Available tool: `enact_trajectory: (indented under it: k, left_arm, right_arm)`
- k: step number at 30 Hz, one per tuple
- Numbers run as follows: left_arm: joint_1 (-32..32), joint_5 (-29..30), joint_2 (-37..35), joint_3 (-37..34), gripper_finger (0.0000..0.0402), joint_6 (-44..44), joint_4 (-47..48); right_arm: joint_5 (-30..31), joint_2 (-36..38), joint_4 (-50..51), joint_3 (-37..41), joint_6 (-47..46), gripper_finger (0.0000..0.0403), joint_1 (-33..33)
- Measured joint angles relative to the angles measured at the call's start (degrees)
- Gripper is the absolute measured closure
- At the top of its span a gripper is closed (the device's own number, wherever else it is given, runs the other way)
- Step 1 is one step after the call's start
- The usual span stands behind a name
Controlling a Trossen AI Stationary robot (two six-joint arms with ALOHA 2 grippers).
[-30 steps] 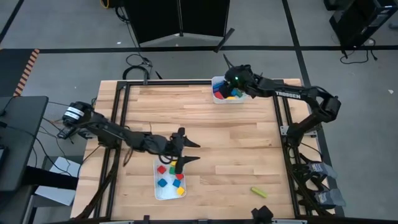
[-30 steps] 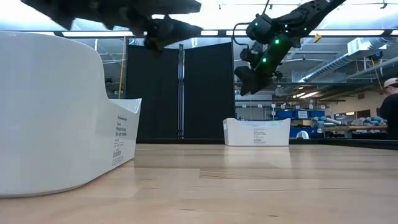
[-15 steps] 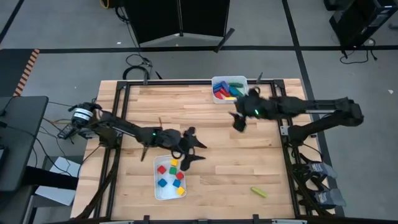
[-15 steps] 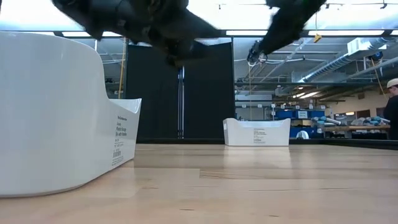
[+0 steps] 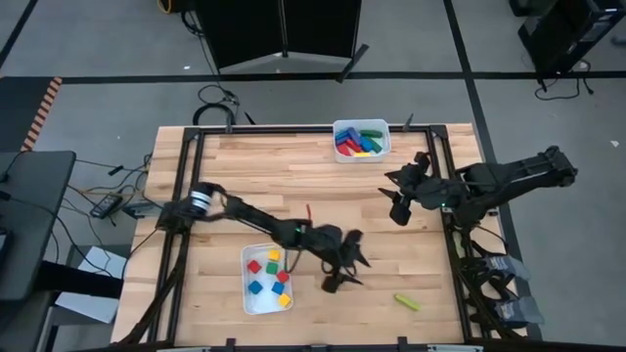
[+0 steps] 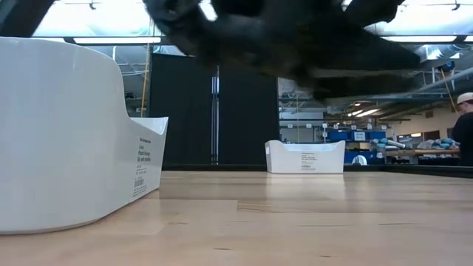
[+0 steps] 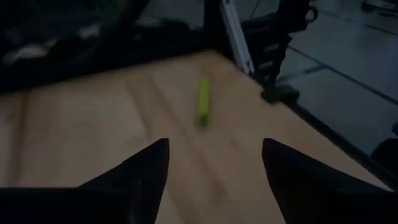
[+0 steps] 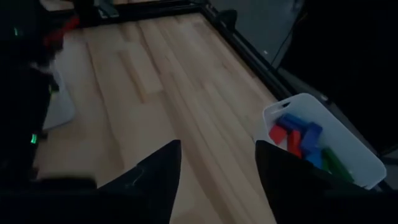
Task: Sort blocks by size
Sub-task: Put the green large block into the top white bin
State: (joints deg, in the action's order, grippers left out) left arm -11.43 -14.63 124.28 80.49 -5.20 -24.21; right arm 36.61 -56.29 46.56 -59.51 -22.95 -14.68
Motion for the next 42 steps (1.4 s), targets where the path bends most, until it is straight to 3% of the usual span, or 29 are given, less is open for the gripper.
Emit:
enact_trajectory:
  k: [10,26,31,42]
  left_arm:
    - [-1.4,-1.9,17.0,19.8,0.0072,-3.3,3.0]
    - [-1.4,-6.1,35.1,45.9,0.0073,-2.1,8.6]
    - [-1.5,-6.1,37.4,49.3,0.0080,-2.0,8.6]
    - [-2.6,-3.6,39.9,49.7,0.0150,-2.0,4.1]
  right_arm:
    - [0.0,0.1,0.2,0.0,1.5,0.0193,-0.4]
    - [-0.1,0.1,0.1,0.0,3.6,0.0193,-1.0]
    - [-0.1,0.1,-0.3,0.0,4.6,0.0197,-1.0]
    - [-0.1,0.2,-1.5,0.0,5.1,0.0199,-1.0]
